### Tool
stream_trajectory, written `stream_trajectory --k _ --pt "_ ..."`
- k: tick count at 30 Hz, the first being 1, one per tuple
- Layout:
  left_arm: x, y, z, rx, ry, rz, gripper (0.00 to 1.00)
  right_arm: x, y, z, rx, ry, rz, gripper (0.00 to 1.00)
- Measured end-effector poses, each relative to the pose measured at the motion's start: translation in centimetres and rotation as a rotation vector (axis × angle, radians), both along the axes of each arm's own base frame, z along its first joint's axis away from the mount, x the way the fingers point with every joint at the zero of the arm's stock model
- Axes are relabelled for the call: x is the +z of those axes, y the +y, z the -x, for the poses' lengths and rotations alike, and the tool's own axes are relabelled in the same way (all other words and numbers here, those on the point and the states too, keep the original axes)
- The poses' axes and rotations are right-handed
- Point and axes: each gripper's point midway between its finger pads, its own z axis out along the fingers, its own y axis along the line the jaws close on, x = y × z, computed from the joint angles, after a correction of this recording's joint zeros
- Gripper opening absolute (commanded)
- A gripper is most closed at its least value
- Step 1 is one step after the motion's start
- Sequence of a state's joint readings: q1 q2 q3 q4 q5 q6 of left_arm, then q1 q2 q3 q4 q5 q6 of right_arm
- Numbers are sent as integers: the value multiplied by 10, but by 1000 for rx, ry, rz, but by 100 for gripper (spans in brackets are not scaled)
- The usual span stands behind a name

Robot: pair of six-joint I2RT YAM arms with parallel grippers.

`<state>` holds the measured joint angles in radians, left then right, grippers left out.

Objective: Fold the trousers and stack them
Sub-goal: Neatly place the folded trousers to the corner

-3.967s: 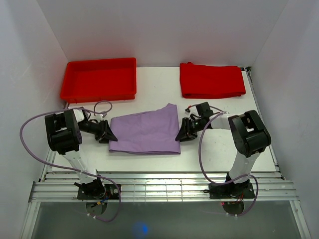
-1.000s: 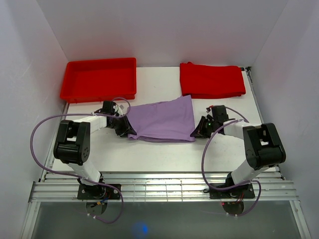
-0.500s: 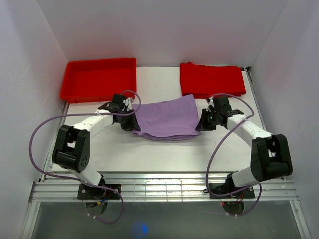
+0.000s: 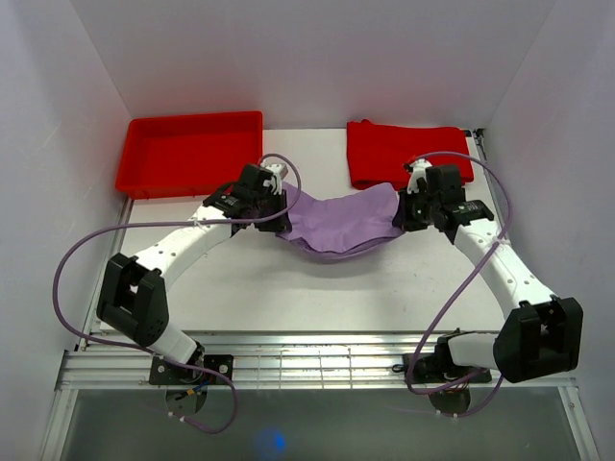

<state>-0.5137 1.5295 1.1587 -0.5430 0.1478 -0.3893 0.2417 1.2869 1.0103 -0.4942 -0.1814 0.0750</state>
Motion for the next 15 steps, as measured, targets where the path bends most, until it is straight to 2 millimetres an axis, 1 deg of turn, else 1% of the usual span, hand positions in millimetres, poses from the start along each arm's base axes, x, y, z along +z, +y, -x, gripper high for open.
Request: stream_trajectory --k 2,4,8,9,13,14,15 --pt "16 -5 -8 -4 -46 8 0 14 -1 -5 11 -44 13 8" --pt "35 -11 -18 -5 -97 22 0 30 -3 -12 23 -93 31 8" --pt "81 -26 -35 -12 -198 69 0 66 -8 -28 35 -196 63 8" --pt "96 -31 -40 -14 -229 83 0 76 -10 -32 34 -224 70 8" --pt "145 -51 -64 -27 -345 131 0 115 -23 -49 10 -329 100 8" --pt "155 -57 -72 -30 -374 142 0 127 -30 -55 -7 -360 107 8" --pt "163 -62 -79 -34 -400 152 0 134 -36 -61 -21 -379 115 8"
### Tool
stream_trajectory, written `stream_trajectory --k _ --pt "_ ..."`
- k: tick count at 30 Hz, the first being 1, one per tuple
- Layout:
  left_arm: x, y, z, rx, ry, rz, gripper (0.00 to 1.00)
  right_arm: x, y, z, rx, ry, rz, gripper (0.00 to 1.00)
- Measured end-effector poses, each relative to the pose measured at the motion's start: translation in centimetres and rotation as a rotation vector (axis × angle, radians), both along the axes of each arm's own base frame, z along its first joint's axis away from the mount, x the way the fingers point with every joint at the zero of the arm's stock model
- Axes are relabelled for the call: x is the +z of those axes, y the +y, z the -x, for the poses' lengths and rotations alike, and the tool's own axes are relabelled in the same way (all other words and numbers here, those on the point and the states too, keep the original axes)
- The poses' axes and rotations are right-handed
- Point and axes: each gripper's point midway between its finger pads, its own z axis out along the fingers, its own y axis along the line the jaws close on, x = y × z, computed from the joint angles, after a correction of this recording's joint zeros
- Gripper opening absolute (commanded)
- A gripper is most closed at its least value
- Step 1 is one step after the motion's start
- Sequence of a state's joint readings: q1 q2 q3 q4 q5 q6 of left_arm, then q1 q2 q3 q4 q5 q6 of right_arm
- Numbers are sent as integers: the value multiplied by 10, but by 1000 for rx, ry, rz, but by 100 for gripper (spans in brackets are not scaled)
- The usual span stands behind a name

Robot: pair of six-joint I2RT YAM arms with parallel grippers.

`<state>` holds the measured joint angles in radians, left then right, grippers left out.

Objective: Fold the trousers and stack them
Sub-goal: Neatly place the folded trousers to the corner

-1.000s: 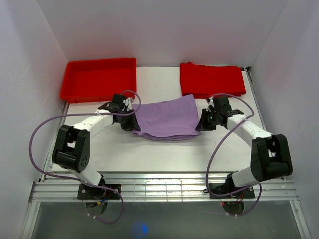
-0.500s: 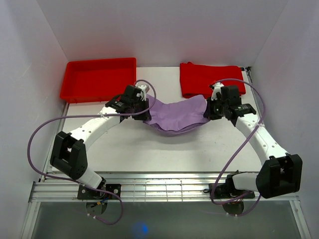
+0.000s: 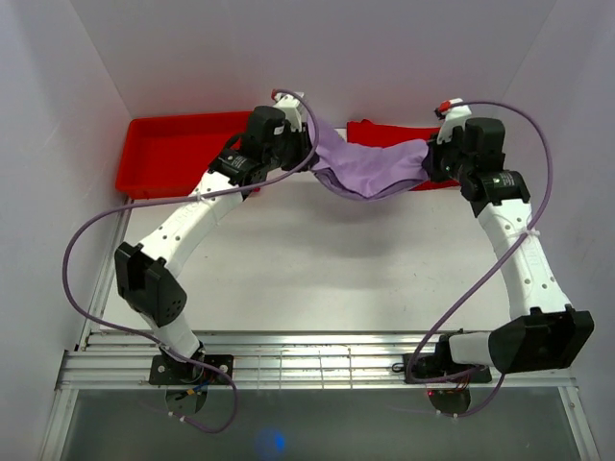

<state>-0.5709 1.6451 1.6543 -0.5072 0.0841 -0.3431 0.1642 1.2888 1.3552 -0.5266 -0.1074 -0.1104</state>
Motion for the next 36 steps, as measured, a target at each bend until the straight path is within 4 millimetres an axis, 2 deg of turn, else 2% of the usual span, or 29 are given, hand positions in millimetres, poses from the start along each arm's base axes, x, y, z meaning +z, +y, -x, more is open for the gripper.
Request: stream_trajectory --k 4,7,10,12,14,20,24,28,31,33,36 --pt "19 -24 -32 -12 -91 32 0 30 -38 -33 -88 -89 14 8" --pt "18 -47 -57 -33 -147 49 0 38 -70 -59 -149 -129 25 8" --pt "12 -75 -82 -61 -208 59 0 37 -100 -87 -198 -151 34 8" --pt "2 -92 -97 -74 -241 65 0 35 -115 -102 -217 -166 47 8" --pt "-17 -109 -110 -87 -269 66 0 29 -128 -117 -231 -183 61 8" --pt "-71 -139 -144 -100 -342 74 0 8 -151 -153 -234 -227 91 8" --pt "-84 -155 -172 -89 -441 100 0 1 -163 -177 -230 -276 111 8" --pt "-83 -165 -191 -80 -555 123 0 -3 -173 -196 -234 -335 129 8" --pt "-82 -163 -197 -57 -613 124 0 -1 -177 -205 -230 -388 132 8" --pt "-75 -160 -201 -37 -647 129 0 0 -177 -207 -225 -423 133 8" --pt "-53 -150 -210 -4 -724 152 0 -3 -177 -212 -224 -442 131 8"
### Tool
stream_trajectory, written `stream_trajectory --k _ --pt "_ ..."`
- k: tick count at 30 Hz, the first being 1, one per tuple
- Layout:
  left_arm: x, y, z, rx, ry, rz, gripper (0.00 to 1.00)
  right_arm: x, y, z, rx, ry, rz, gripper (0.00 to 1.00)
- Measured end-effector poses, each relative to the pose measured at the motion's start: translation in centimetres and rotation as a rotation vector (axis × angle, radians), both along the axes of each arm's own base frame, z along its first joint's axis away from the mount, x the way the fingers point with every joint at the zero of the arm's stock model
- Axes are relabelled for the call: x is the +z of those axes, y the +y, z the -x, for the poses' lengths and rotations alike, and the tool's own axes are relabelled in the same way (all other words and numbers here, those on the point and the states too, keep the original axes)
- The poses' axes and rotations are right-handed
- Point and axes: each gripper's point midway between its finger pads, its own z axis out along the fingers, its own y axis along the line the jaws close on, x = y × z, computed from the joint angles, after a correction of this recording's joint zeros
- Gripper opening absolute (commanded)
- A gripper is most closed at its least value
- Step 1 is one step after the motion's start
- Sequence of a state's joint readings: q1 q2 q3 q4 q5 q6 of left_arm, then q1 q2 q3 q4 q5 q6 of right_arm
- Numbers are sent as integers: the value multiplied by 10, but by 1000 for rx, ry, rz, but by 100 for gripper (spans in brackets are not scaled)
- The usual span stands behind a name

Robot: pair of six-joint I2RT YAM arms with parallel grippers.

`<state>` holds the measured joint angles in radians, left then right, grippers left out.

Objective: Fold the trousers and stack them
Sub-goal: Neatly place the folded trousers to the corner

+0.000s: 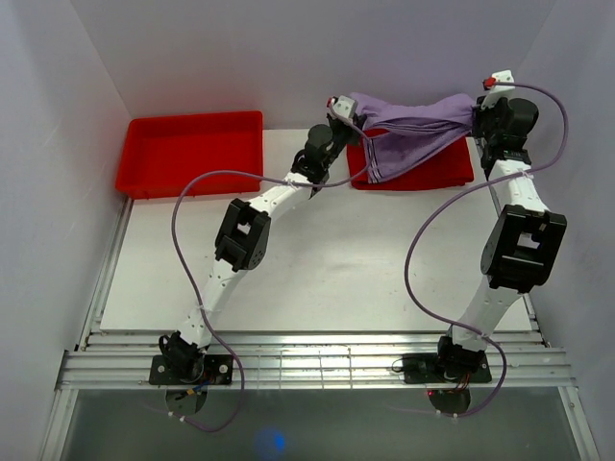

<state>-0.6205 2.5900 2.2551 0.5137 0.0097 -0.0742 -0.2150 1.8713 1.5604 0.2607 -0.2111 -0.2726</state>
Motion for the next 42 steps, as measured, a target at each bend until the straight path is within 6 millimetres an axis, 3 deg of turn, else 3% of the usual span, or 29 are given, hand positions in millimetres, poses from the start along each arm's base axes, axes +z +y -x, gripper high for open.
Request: stream_trajectory --k 2,5,8,12,13,14,15,16,20,25,30,33,39,41,42 --pt "11 8 -5 16 -51 16 0 -9 0 -4 4 -1 -1 8" --pt "2 16 -9 25 -76 9 0 -39 0 -8 6 32 -9 8" --pt "-43 14 -1 -18 -19 -34 3 -76 -1 -6 3 96 -6 8" --pt "-144 4 34 -152 195 -110 11 -119 -3 9 -9 185 9 8" --pt "-161 0 45 -182 240 -120 13 -126 -4 12 -14 202 10 8" --pt "-172 -3 54 -204 270 -123 22 -132 -4 14 -19 214 10 8" --pt "-178 -8 62 -225 289 -117 24 -137 -7 17 -29 224 10 8" --pt "-180 -12 68 -245 306 -107 25 -139 -11 19 -44 230 12 8" --pt "-173 -23 87 -299 372 -52 45 -141 -27 22 -94 237 10 8" --pt "-163 -27 93 -323 450 15 59 -141 -43 26 -134 249 -21 8" --pt "-156 -32 98 -361 520 62 64 -131 -51 24 -166 263 -114 8" --pt "-141 -38 96 -378 518 89 65 -125 -67 17 -199 258 -212 8" --pt "-117 -43 92 -395 487 119 65 -158 -101 19 -275 348 -410 8" --pt "-119 -43 92 -394 495 114 66 -174 -102 21 -291 390 -462 16" --pt "-121 -43 92 -392 501 111 74 -181 -102 22 -301 411 -486 18"
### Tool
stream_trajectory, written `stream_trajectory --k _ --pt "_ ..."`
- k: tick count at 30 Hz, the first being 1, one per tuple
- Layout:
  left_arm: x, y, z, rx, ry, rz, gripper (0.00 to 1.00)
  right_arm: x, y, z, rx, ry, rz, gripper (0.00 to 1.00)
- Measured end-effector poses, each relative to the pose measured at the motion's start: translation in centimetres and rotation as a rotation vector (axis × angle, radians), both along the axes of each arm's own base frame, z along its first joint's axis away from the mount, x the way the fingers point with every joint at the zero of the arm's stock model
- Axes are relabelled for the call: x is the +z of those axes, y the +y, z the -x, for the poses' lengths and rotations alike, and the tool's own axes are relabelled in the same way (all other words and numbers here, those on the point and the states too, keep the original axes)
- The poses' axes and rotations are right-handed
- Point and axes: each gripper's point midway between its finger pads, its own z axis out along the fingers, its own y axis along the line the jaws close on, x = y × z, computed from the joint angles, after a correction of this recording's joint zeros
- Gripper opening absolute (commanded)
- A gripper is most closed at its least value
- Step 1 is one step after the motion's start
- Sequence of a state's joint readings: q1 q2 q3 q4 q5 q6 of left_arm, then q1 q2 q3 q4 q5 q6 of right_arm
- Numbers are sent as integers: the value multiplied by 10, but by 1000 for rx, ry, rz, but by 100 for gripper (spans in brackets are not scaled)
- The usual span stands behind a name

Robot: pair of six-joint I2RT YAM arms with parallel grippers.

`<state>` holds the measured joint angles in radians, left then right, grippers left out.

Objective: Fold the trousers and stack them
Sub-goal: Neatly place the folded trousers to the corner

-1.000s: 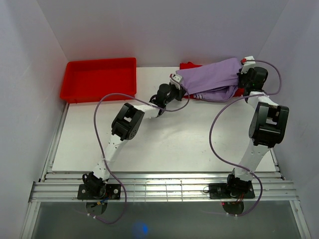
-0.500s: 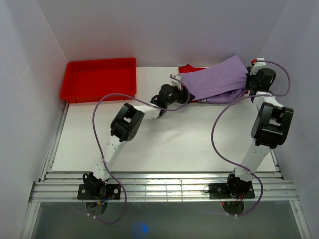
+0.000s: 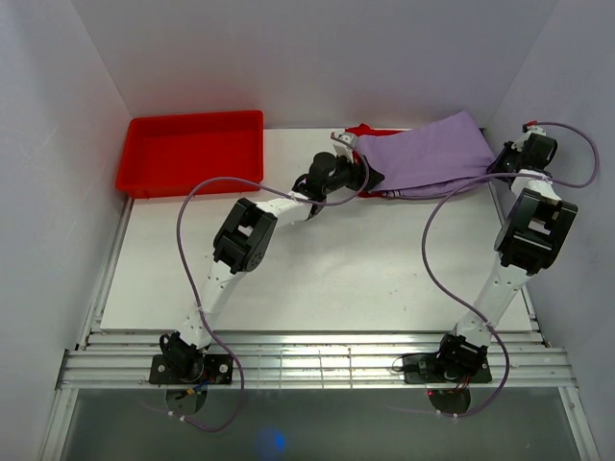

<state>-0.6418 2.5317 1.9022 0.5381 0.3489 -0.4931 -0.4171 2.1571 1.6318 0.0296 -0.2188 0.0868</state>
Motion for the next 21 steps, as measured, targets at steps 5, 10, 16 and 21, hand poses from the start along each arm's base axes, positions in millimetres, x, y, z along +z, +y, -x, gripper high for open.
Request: stream_trajectory --k 5,10,16,21 --pt "-15 8 2 6 37 -35 98 -17 0 6 -44 72 -90 66" --pt "-22 35 14 24 140 -99 98 -20 9 12 -31 107 -127 94" --pt "40 97 14 78 198 -151 98 0 30 33 32 137 -140 90" --pt "98 181 17 180 214 -225 98 39 57 76 99 146 -102 90"
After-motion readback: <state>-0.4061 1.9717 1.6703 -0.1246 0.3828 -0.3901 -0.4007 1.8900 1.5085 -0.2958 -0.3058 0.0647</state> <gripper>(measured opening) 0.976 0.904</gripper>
